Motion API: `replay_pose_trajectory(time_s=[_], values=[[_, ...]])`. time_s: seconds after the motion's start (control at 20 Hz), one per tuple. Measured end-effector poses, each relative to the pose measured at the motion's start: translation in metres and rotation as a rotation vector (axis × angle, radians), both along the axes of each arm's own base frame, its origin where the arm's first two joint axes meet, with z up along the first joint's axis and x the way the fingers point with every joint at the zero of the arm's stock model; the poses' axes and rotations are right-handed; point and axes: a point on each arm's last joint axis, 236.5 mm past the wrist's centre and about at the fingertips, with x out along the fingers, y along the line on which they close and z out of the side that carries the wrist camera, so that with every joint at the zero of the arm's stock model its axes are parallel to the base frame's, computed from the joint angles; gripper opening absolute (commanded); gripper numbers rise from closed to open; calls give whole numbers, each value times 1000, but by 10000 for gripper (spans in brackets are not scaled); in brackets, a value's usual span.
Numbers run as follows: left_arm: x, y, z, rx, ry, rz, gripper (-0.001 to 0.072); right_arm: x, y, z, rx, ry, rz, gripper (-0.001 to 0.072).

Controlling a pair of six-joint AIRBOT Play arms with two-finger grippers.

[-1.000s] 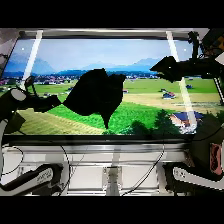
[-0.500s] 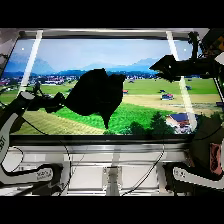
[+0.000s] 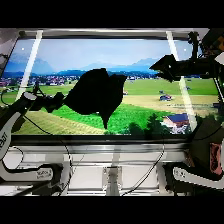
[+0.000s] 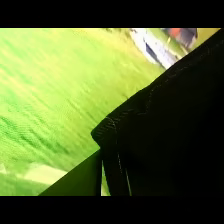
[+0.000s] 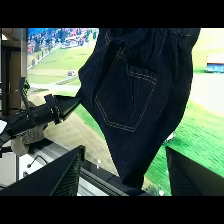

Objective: Fold the clothes and pants, and hang the long-sleeved shirts on hangers.

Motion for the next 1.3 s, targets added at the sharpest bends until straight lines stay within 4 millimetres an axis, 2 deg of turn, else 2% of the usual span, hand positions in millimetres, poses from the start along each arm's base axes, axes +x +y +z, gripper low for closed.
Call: replay_pose_trajectory(time_s=[0.2, 0.3, 0.4, 0.5, 0.6, 0.7, 0.85, 0.95, 1.0, 1.05, 1.15, 1.2, 1.3], values=[[10, 8, 3, 32, -43, 17, 9, -4, 7, -5, -21, 7, 23, 524], [18, 5, 17, 68, -94, -44, 7, -5, 10, -9, -51, 6, 35, 298], [31, -6, 50, 111, -186, -131, 8, -1, 9, -13, -87, -10, 25, 166], [48, -23, 103, 154, -318, -210, 8, 7, 6, -14, -109, -38, 1, 44], [61, -51, 170, 189, -469, -290, 7, 19, 1, -11, -123, -78, -36, 37], [68, -86, 240, 212, -627, -369, 7, 30, -4, -8, -134, -115, -73, 37], [61, -151, 343, 206, -855, -480, 7, 44, -15, -6, -172, -165, -122, 37], [51, -186, 395, 192, -977, -533, 7, 49, -23, -8, -210, -185, -142, 37], [47, -199, 412, 182, -1015, -547, 7, 51, -27, -9, -229, -193, -149, 37], [43, -210, 426, 167, -1043, -555, 8, 52, -30, -11, -246, -195, -151, 37], [42, -223, 435, 166, -1064, -575, 8, 54, -36, -13, -273, -203, -158, 37], [45, -223, 433, 190, -1062, -580, 8, 54, -37, -14, -283, -204, -159, 37], [60, -212, 417, 274, -1020, -575, 8, 54, -39, -15, -293, -204, -159, 37]])
